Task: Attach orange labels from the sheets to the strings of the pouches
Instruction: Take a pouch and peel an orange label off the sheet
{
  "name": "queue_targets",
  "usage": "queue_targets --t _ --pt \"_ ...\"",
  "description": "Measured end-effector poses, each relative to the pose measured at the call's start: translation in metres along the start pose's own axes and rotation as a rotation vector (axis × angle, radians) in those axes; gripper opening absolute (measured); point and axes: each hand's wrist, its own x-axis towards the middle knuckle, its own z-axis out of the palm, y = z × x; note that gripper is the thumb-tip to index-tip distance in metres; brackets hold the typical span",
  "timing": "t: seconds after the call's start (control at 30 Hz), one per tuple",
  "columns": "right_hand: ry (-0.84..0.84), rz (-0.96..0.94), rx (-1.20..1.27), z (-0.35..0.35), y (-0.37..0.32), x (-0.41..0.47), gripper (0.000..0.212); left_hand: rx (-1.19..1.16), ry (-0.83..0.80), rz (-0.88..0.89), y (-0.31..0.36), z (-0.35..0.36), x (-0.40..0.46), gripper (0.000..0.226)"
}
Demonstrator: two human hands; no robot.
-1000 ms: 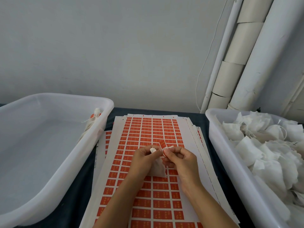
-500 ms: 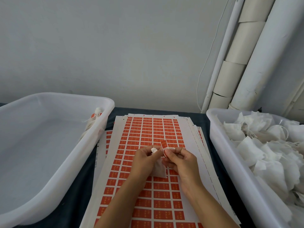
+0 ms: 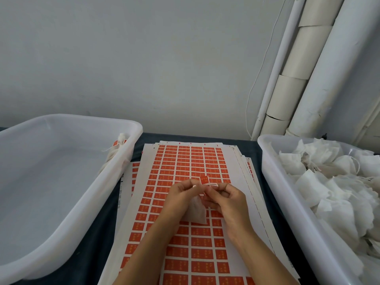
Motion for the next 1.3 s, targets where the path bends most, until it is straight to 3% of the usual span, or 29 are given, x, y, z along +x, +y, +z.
queue_targets --t 0.23,0.43,0.57,0.87,1.3 --pt "-0.055 -0.001 -0.257 -0.013 -0.008 0.007 0.033 0.2 0.089 0.101 -0.003 0.003 0.0 0.011" --pt "-0.098 -0.216 -0.562 -0.023 -0.007 0.011 0.008 0.249 0.072 0.044 -0.002 0.001 0.001 0.014" --pt "-0.141 -0.247 -0.593 -0.022 -0.003 0.012 0.009 0.281 0.056 0.029 0.0 0.001 -0.001 0.014" --pt "-0.059 -0.363 -0.546 -0.021 -0.002 0.012 0.021 0.345 0.018 0.056 0.002 0.003 -0.003 0.016" --pt "-0.034 -0.383 -0.547 -0.02 -0.006 0.007 0.011 0.288 0.046 0.064 -0.001 0.005 0.0 0.018"
